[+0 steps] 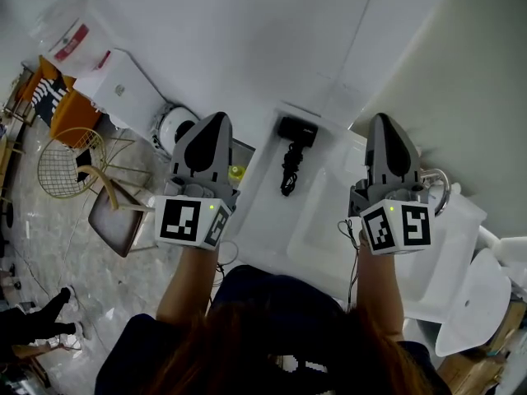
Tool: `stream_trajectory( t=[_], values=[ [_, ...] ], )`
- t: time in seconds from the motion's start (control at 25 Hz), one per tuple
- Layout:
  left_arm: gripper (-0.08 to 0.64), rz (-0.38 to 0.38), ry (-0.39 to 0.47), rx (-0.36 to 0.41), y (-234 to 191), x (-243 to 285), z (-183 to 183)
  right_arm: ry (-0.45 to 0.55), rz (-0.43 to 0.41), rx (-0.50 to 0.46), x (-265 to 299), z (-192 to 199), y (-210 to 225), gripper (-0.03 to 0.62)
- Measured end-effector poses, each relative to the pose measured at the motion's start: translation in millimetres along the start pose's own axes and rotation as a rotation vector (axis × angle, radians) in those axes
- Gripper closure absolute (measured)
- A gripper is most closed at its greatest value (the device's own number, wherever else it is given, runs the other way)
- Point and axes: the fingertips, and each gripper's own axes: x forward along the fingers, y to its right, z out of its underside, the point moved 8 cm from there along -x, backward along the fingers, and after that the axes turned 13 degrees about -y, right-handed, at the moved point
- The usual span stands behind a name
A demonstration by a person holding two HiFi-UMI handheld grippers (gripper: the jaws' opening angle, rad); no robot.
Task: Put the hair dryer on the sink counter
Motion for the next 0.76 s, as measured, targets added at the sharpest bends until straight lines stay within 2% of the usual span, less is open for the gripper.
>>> stream_trajectory(
  t=[0.52, 0.76],
  values=[
    [0.541, 0.000, 0.031, 0.013, 8.7, -14.0, -12.5, 0.034, 0.035, -0.006, -26.8, -13.2, -0.1, 0.577],
    [0.541, 0.002, 0.044, 0.015, 12.0, -17.9, -15.4, -0.006, 0.040, 0.089, -31.9, -11.5, 9.9, 0.577]
  ],
)
